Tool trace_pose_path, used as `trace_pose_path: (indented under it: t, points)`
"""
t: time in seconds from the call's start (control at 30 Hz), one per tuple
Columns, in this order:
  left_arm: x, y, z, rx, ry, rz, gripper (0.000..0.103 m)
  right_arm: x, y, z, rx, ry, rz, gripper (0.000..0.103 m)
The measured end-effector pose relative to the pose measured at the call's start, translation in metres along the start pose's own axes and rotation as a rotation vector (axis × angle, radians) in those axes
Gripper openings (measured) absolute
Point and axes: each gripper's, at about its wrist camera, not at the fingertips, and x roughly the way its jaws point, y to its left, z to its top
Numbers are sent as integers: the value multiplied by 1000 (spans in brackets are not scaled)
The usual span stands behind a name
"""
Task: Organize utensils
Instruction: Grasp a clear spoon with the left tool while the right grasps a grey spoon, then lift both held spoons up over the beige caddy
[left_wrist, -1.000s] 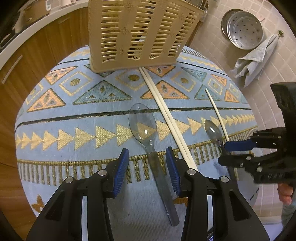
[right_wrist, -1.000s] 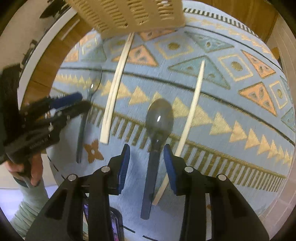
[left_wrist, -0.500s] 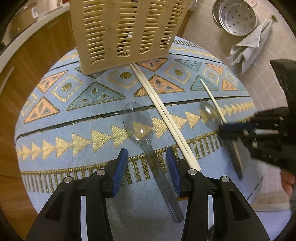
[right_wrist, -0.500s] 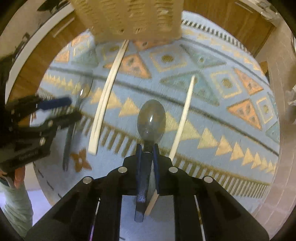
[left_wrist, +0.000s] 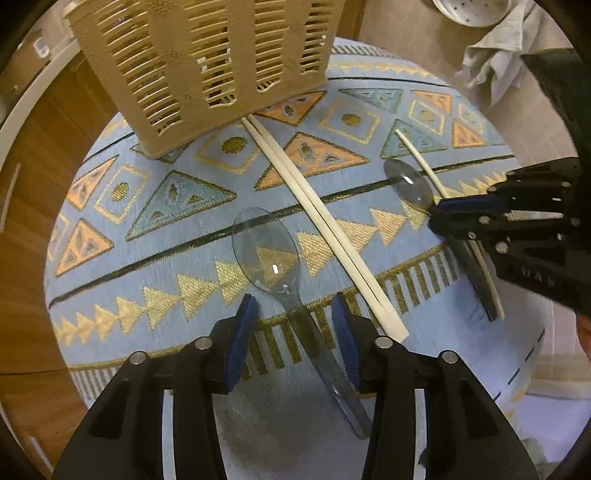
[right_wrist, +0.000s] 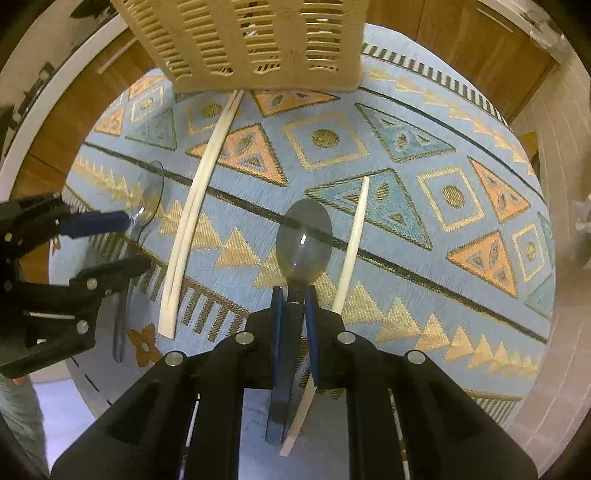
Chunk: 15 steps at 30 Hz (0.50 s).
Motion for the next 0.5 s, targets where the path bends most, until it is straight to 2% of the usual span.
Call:
trace_pose_path:
  t: [0.03, 0.13, 0.23, 0.4, 0.5]
  points:
    - [0, 2, 2, -16, 10, 18, 22, 2, 4, 1, -5, 1, -1, 11]
    - [1, 4, 5, -32, 13, 35, 10, 5, 13, 1, -43, -38, -16, 10]
    - [-2, 12, 0, -77, -24, 0, 10, 3, 14, -10, -51, -84, 8, 10]
    - [-27, 32, -19, -149, -177, -60, 10, -10, 14, -15, -45, -174, 98, 10]
    - [-51, 35, -30, -159, -269, -84, 10, -25, 15, -21, -64, -248, 151, 10]
